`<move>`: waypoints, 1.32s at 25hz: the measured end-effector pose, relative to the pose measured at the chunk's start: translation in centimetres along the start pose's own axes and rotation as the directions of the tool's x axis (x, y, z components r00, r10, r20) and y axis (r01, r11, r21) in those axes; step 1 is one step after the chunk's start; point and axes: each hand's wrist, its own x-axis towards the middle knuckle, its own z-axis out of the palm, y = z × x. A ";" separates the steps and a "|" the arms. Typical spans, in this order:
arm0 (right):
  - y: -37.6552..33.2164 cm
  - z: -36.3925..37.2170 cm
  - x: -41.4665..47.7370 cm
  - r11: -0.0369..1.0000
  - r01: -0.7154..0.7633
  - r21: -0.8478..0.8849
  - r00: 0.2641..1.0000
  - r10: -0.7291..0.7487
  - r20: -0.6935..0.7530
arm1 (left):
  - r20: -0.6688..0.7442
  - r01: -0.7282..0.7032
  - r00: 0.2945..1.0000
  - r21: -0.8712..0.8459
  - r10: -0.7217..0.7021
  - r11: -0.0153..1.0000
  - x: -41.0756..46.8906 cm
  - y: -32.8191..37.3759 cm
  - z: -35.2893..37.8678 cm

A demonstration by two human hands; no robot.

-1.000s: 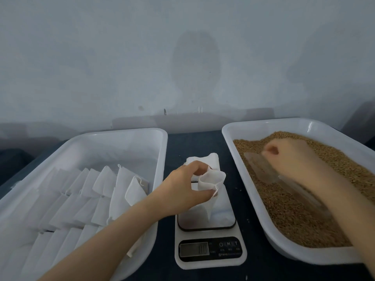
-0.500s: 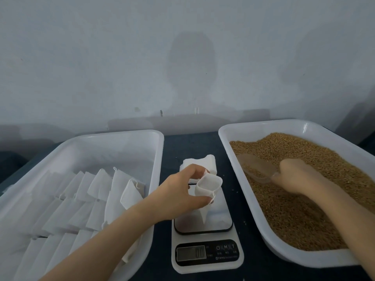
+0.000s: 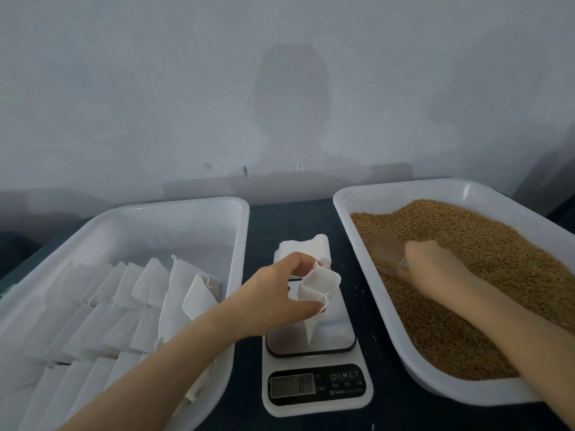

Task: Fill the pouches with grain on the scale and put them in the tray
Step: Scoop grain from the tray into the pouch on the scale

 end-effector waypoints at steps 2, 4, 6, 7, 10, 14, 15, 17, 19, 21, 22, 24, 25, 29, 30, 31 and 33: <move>0.4 0.0 0.0 0.998 0.021 0.052 0.998 -0.018 -0.057 | -0.001 -0.001 1.000 0.004 0.001 1.000 0.1 -0.1 0.0; 1.2 -0.2 -0.1 0.989 0.024 0.145 0.995 -0.010 -0.094 | -0.001 0.001 1.000 0.001 -0.001 1.000 0.1 -0.2 0.0; 2.0 -0.5 -0.2 0.970 0.021 0.241 0.995 0.004 -0.104 | -0.001 0.001 1.000 -0.001 -0.001 1.000 0.1 -0.2 0.0; 2.3 -0.7 -0.3 0.960 0.018 0.281 0.995 0.009 -0.096 | -0.001 0.002 1.000 -0.005 -0.002 1.000 0.1 -0.2 0.0; 2.7 -1.0 -0.8 0.931 0.025 0.365 0.999 -0.007 -0.049 | 0.000 0.004 1.000 -0.022 -0.004 1.000 0.2 -0.1 -0.1; 3.6 -1.9 -1.5 0.941 0.057 0.335 0.995 -0.026 -0.098 | -0.002 0.014 1.000 -0.050 -0.014 0.999 0.4 -0.2 -0.1; 4.0 -2.2 -1.7 0.947 0.069 0.314 0.991 -0.027 -0.134 | -0.004 0.016 1.000 -0.058 -0.016 0.998 0.4 -0.3 -0.1; 5.1 -3.0 -2.5 0.951 0.106 0.291 0.975 -0.042 -0.217 | -0.010 0.019 1.000 -0.058 -0.019 0.998 0.5 -0.4 -0.1; 6.1 -4.1 -3.8 0.922 0.200 0.332 0.949 -0.098 -0.300 | -0.035 0.026 0.999 -0.053 -0.028 0.998 0.6 -0.6 0.0; 6.4 -5.3 -5.5 0.886 0.290 0.363 0.929 -0.169 -0.330 | -0.063 0.035 0.997 -0.060 -0.039 0.998 0.8 -0.8 0.0; 6.4 -5.8 -6.3 0.874 0.316 0.369 0.924 -0.195 -0.329 | -0.069 0.037 0.997 -0.063 -0.041 0.997 0.8 -0.8 0.0; 5.9 -6.6 -7.4 0.860 0.350 0.372 0.919 -0.239 -0.312 | -0.070 0.036 0.997 -0.063 -0.040 0.997 0.8 -0.8 0.0; 5.5 -6.9 -7.8 0.853 0.366 0.372 0.918 -0.265 -0.294 | -0.070 0.035 0.997 -0.063 -0.040 0.997 0.8 -0.8 0.0; 3.5 -7.7 -8.4 0.823 0.460 0.333 0.882 -0.383 -0.274 | -0.059 0.028 0.998 -0.077 -0.032 0.997 0.8 -0.5 0.0; 3.1 -7.8 -8.3 0.823 0.477 0.308 0.873 -0.401 -0.279 | -0.060 0.023 0.998 -0.088 -0.028 0.996 0.7 -0.5 -0.1; 2.8 -7.9 -8.2 0.827 0.486 0.282 0.866 -0.412 -0.284 | -0.062 0.017 0.998 -0.102 -0.024 0.995 0.7 -0.5 -0.1; 2.3 -8.1 -8.1 0.840 0.492 0.230 0.856 -0.417 -0.306 | -0.065 0.011 0.998 -0.122 -0.019 0.992 0.6 -0.4 -0.1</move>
